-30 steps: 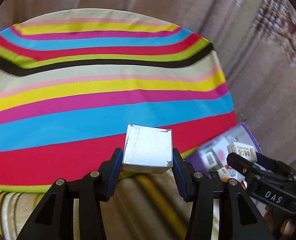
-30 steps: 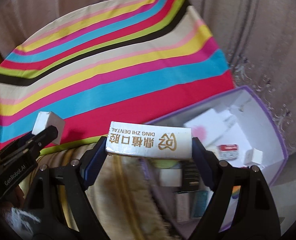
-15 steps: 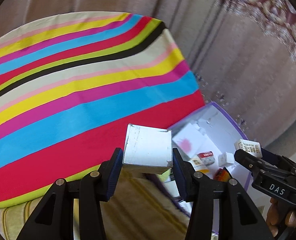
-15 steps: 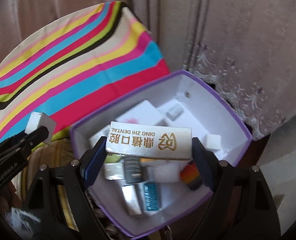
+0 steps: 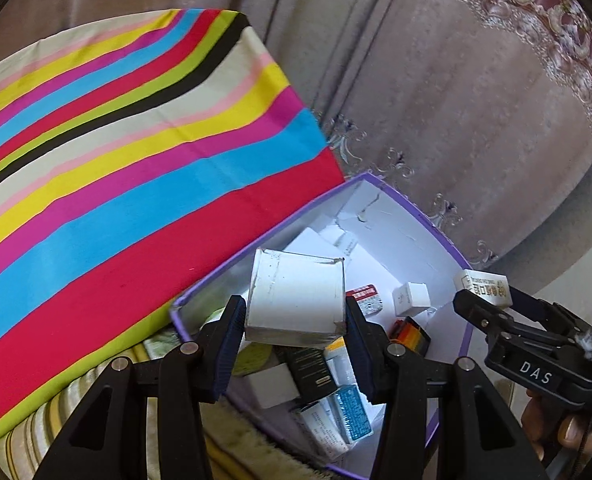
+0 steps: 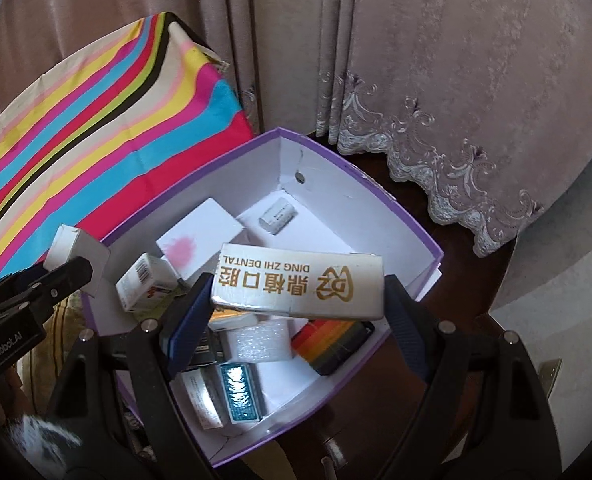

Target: Organize objects

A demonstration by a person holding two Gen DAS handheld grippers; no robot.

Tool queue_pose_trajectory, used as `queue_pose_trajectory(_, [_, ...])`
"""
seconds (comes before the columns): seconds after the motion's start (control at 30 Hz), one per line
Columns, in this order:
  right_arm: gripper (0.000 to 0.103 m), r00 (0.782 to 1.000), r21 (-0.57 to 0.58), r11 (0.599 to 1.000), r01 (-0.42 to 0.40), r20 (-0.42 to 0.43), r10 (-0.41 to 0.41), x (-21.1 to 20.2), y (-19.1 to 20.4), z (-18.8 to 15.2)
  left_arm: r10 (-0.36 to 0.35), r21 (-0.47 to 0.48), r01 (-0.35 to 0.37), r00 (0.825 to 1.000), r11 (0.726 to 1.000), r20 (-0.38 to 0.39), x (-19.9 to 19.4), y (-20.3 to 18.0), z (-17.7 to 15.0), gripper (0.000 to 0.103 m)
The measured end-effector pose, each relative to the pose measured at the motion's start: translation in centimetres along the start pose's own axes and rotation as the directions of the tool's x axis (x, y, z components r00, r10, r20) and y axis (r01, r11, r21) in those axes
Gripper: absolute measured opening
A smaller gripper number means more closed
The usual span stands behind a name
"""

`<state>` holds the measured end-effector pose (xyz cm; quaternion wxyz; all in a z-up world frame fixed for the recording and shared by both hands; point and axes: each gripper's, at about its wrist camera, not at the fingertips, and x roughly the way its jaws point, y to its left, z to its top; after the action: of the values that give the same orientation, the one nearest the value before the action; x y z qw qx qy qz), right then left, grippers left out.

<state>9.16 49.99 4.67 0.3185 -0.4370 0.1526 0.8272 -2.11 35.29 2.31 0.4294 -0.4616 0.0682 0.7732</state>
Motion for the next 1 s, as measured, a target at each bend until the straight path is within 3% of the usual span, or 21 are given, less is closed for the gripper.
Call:
queue_pose_trajectory(0.13, [0.085, 1.000, 0.022, 1.000, 0.004, -0.002, -0.004, 0.3, -0.9, 0.3, -0.040, -0.001, 0.040, 0.999, 0.999, -0.022, 0.9, -0.8, 0.4, 0.052])
queue_pose_trajectory(0.17, [0.085, 1.000, 0.023, 1.000, 0.001, -0.003, -0.001, 0.5, -1.1, 0.4, -0.053, 0.002, 0.053, 0.998, 0.999, -0.033, 1.2, -1.1, 0.5, 0.055])
queue_pose_trajectory(0.23, [0.085, 1.000, 0.023, 1.000, -0.008, -0.012, 0.008, 0.8, -1.4, 0.6, -0.089, 0.006, 0.090, 0.995, 0.996, -0.054, 1.7, -1.6, 0.6, 0.071])
queue_pose_trajectory(0.3, [0.085, 1.000, 0.019, 1.000, -0.011, -0.017, 0.011, 1.0, -1.6, 0.9, -0.113, 0.005, 0.114, 0.992, 0.994, -0.064, 1.9, -1.9, 0.6, 0.075])
queue_pose_trajectory(0.6, [0.091, 1.000, -0.012, 1.000, -0.019, -0.011, 0.019, -0.3, -1.4, 0.0, -0.046, 0.035, 0.047, 0.999, 0.998, -0.024, -0.3, -1.9, -0.4, 0.083])
queue_pose_trajectory(0.83, [0.092, 1.000, -0.033, 0.999, -0.013, 0.000, 0.013, -2.1, -0.4, -2.5, 0.033, 0.047, -0.030, 0.997, 0.998, -0.063, -1.6, -0.6, -3.2, 0.090])
queue_pose_trajectory(0.93, [0.092, 1.000, -0.027, 1.000, -0.016, 0.001, 0.016, -2.2, 0.0, -2.9, -0.022, 0.009, 0.022, 0.999, 1.000, -0.041, -2.1, 0.4, -3.5, 0.103])
queue_pose_trajectory(1.0, [0.092, 1.000, -0.015, 1.000, -0.018, 0.000, 0.018, -1.9, 0.0, -3.0, -0.047, -0.012, 0.047, 0.998, 0.999, -0.037, -2.1, 0.9, -3.5, 0.103])
